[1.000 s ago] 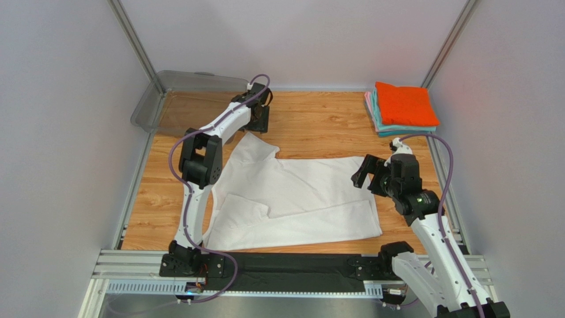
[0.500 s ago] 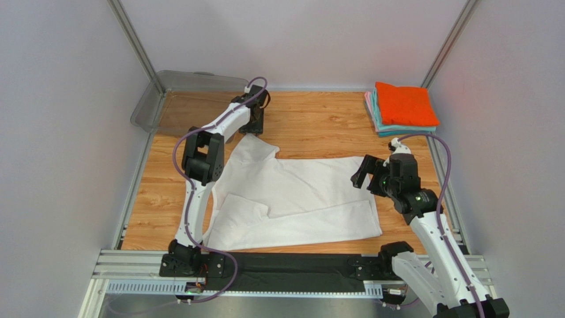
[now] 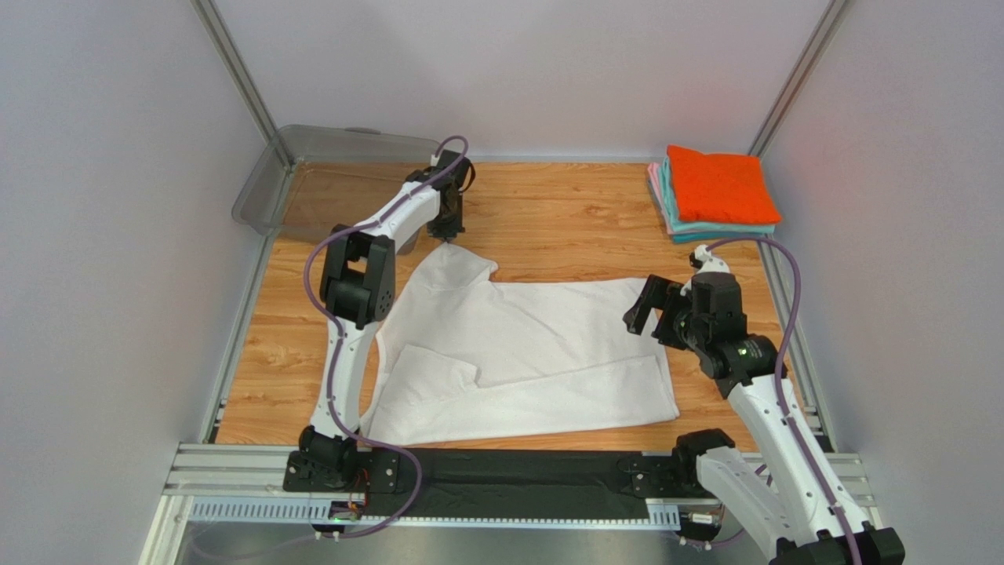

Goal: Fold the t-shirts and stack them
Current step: Fold the tshirt

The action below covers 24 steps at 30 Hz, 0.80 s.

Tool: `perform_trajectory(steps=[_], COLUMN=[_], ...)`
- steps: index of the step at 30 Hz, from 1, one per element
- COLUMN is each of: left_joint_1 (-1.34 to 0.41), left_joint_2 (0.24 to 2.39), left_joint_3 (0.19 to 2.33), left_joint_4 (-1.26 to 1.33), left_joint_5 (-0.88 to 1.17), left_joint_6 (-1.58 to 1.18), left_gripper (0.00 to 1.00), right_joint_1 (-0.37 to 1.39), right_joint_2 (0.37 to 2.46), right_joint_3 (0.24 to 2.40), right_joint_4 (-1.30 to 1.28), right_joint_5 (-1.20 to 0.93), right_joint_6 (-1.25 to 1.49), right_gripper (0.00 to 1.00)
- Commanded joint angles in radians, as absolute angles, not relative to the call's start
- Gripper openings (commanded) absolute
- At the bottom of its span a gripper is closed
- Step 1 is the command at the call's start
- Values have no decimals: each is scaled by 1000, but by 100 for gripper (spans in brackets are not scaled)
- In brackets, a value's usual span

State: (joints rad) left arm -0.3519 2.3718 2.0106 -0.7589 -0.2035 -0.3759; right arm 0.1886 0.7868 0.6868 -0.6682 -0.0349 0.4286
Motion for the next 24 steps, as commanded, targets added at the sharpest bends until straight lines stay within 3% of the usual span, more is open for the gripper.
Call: perform_trajectory(steps=[1,12,17,20,24], left_joint_1=[-350,-365,-376,-382,-388], left_joint_2=[2249,1964,1841,1786,1723], left_joint_3=[1949,1591,1445,1375,1306], left_joint_4=[-727,-489,-399,-356,-339], left_joint_5=[-138,64,109,141,150], left_joint_6=[-357,-344,-350,-357,-357], left_gripper=[0,0,0,0,0], right_joint_1=[187,178,164,150,146], right_joint_2=[813,1213,1416,1535,1692], right_joint_3=[706,945,1090,1164,1261], right_joint_4=[-629,-643,-603,-575,-589], right_joint_5=[-17,210,258,264,270], right_joint_6=[423,489,488,482,476], right_gripper=[100,99,90,80,76])
